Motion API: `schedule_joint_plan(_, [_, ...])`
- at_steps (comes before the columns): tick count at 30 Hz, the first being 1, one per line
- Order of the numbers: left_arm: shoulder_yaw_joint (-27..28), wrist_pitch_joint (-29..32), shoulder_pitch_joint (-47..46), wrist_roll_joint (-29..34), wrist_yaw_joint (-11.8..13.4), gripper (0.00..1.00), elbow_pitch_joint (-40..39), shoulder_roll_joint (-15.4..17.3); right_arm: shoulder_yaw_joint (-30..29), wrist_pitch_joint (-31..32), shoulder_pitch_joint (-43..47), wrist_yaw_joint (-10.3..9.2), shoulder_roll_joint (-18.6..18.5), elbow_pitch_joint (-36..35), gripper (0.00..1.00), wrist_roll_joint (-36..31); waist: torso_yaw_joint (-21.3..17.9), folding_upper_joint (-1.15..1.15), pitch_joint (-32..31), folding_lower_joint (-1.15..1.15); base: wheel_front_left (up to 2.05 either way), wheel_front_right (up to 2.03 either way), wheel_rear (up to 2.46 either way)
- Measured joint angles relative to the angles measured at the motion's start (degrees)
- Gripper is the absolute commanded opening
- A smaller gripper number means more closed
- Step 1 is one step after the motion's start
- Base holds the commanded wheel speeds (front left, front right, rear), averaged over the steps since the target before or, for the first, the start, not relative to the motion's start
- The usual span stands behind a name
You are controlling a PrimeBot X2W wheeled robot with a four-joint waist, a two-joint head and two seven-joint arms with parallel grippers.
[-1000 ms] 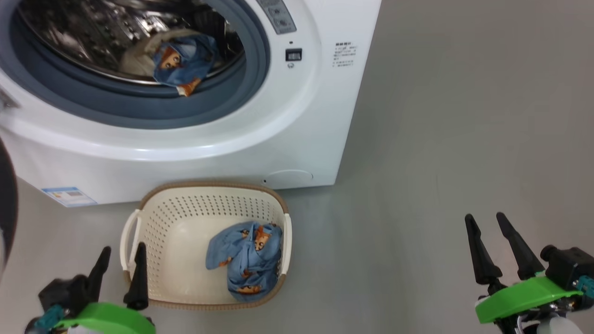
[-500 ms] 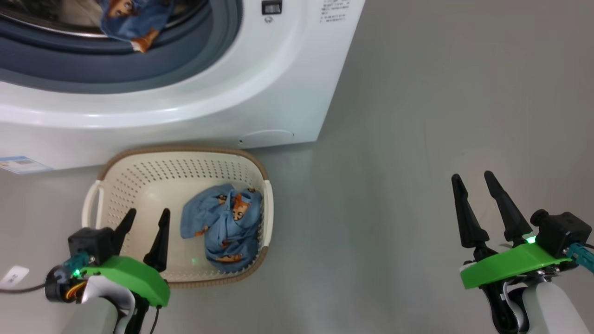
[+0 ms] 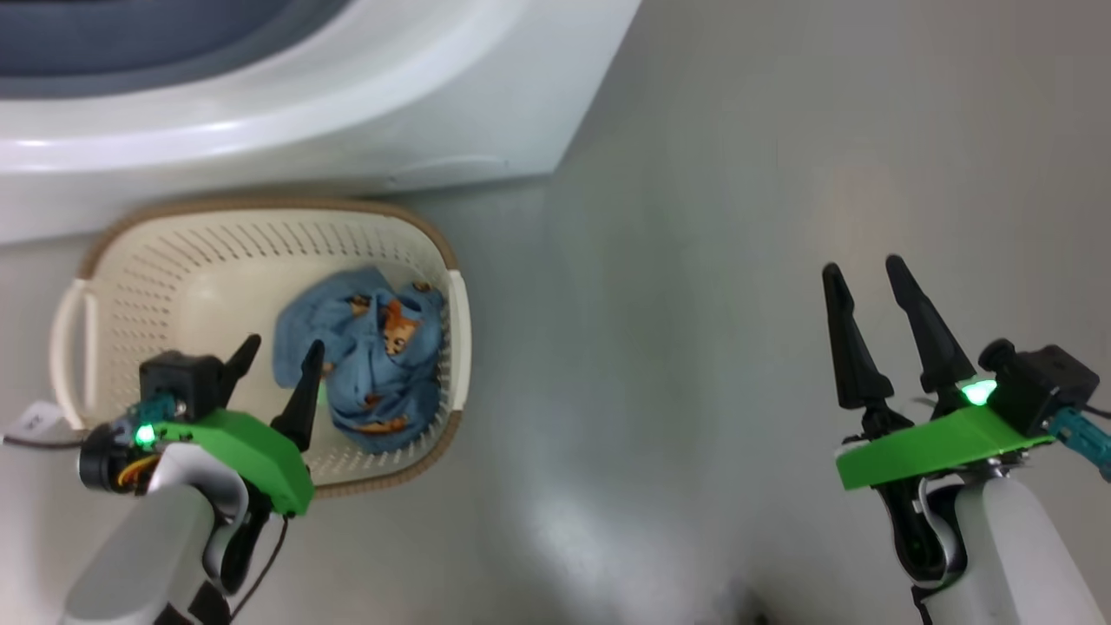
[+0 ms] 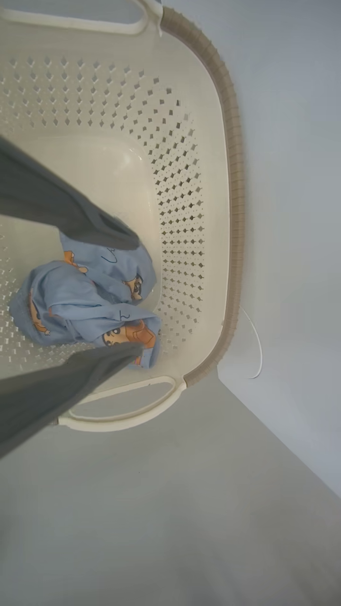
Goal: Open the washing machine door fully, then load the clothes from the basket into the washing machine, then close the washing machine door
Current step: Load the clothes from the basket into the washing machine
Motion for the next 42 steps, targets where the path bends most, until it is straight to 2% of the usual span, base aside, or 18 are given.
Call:
schedule_joint_plan(19, [-21.6,0.0,-13.43,-12.44,0.0,1.0,6.9,4.14,2.83,0.0,-6.6,0.0,2.01,-1.49,1.0,-0.97,-3.75,0.0,11.77,0.0,0.0,0.0,0.0])
schedule_joint_plan(36, [-34.96,0.0,-20.96,-21.47,0.0,1.0,9.93,6.69,3.78,0.0,-7.76,0.0,2.47,-2.09,1.0,-1.22,-5.59,0.0,16.53,0.0,0.0,0.0,0.0])
schedule_joint_plan(37, [-35.45,0.0,-21.45,-21.79,0.0,0.79,10.03,6.72,3.92,0.0,-7.8,0.0,2.48,-2.09,1.0,-1.4,-5.62,0.0,16.62,0.0,0.0,0.0,0.0])
schedule_joint_plan(38, [-35.86,0.0,-21.76,-22.15,0.0,0.79,10.04,6.72,4.07,0.0,-7.8,0.0,2.5,-2.09,1.0,-1.4,-5.64,0.0,16.65,0.0,0.0,0.0,0.0])
schedule_joint_plan(39, [-36.26,0.0,-21.95,-22.73,0.0,0.48,10.04,6.72,4.15,0.0,-7.8,0.0,2.55,-2.09,1.0,-1.4,-5.63,0.0,16.64,0.0,0.0,0.0,0.0])
schedule_joint_plan(40, [-36.62,0.0,-22.04,-23.39,0.0,0.27,10.05,6.72,4.22,0.0,-7.8,0.0,2.59,-2.09,1.0,-1.4,-5.63,0.0,16.62,0.0,0.0,0.0,0.0])
schedule_joint_plan(41, [-37.07,0.01,-22.11,-23.95,0.0,0.0,10.05,6.72,4.27,0.0,-7.8,0.0,2.63,-2.09,1.0,-1.4,-5.62,0.0,16.57,0.0,0.0,0.0,0.0])
schedule_joint_plan(42, [-37.51,0.01,-22.19,-24.42,0.0,0.0,10.05,6.71,4.3,0.0,-7.8,0.0,2.65,-2.09,1.0,-1.4,-5.6,0.0,16.49,0.0,0.0,0.0,0.0])
